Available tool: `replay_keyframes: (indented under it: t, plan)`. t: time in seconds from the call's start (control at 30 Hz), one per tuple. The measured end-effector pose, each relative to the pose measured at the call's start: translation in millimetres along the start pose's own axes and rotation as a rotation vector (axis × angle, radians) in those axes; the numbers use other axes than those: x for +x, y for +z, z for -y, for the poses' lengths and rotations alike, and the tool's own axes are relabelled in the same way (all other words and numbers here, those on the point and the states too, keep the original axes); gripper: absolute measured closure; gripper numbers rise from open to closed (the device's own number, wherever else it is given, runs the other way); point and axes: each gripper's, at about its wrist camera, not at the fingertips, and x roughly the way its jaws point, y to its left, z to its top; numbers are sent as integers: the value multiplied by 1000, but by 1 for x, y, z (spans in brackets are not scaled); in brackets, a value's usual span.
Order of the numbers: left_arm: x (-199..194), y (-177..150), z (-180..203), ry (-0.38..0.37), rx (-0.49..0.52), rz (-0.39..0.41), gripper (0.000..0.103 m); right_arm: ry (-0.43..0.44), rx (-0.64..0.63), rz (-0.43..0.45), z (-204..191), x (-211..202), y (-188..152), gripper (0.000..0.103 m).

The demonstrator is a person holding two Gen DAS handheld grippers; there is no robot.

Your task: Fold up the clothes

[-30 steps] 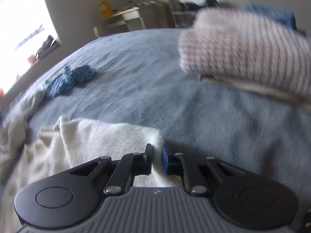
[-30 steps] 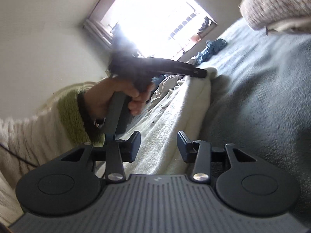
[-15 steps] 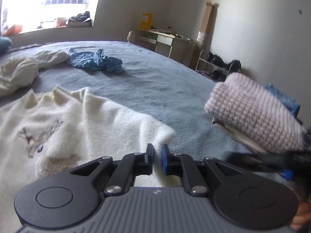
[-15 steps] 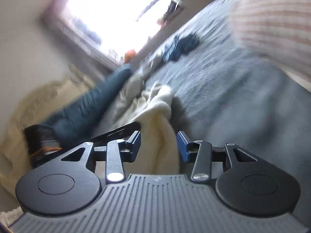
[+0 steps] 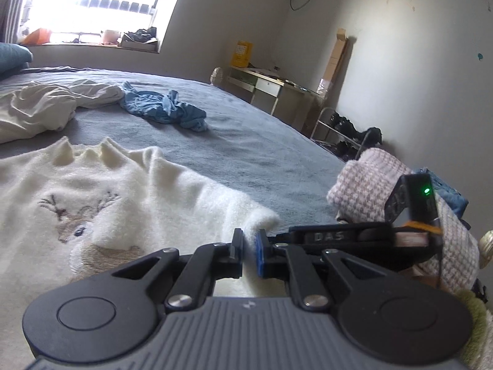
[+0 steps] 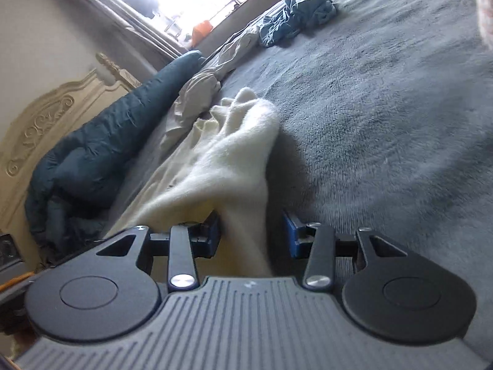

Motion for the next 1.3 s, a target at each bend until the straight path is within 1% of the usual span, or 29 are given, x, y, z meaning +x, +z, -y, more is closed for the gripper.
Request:
replay_keyframes:
  t: [0.03,0.07,0.13,0.17,0.23,0.3,0.33,0.43,0.47,0.53,0.57,0.6,0.67,0.73,0.8,0.87,0.9,0.97,1.07,1.17,1.23,1.3]
  plan:
    - [-1,0,-2,5,-3,2,95,-18,-11,7,0,2,0,73]
    - [-2,0,-4,9,-7,3,95,-57,-37,14,0,2,-1,85]
    - [0,-1,-7,1,-26,-9,95,-125,-72,61,-3,-5,-5,85]
    - [2,-1,-7,-5,-28,-16,95,-163,-89,90,-6,-10,-8,83]
    - [4,-2,-4,-10,-13,-18,95,-214,-144,133,-16,-15,-15,83]
    - [7,-4,1,-16,7,-21,95,-198,-184,162,-22,-15,-19,83]
    - [8,-4,4,-22,16,-24,95,-172,-210,153,-25,-13,-19,83]
    - [11,-8,13,-30,40,-31,95,-157,-232,134,-25,-6,-9,82]
    - [12,-9,16,-33,47,-35,96,-154,-199,148,-17,-6,-4,80]
    - [13,-10,20,-48,63,-51,95,-92,-64,148,8,-8,3,80]
    - [13,-10,22,-58,71,-62,92,-81,-36,145,16,-8,2,81]
    - [11,-11,24,-61,79,-72,84,-71,-8,141,24,-9,1,82]
    - [4,-14,25,-54,90,-81,74,-49,21,142,33,-10,-1,84]
    - [-5,-19,23,-25,85,-85,74,-21,49,142,40,-10,0,84]
    - [-12,-24,16,24,63,-99,70,-15,48,144,40,-9,-1,84]
    - [-12,-27,5,109,33,-134,70,-9,50,145,40,-9,-2,84]
    - [-10,-29,-2,141,12,-160,69,-6,52,145,39,-9,-2,84]
    - [-5,-30,-14,164,-45,-209,68,2,57,147,40,-9,-3,84]
    - [2,-33,-27,151,-121,-244,68,14,67,149,43,-9,-4,85]
    - [5,-32,-31,140,-157,-237,68,20,71,150,45,-9,-4,85]
    - [7,-32,-33,132,-184,-234,75,22,70,150,45,-9,-4,85]
    - [10,-31,-34,128,-201,-229,90,25,70,152,46,-10,-4,85]
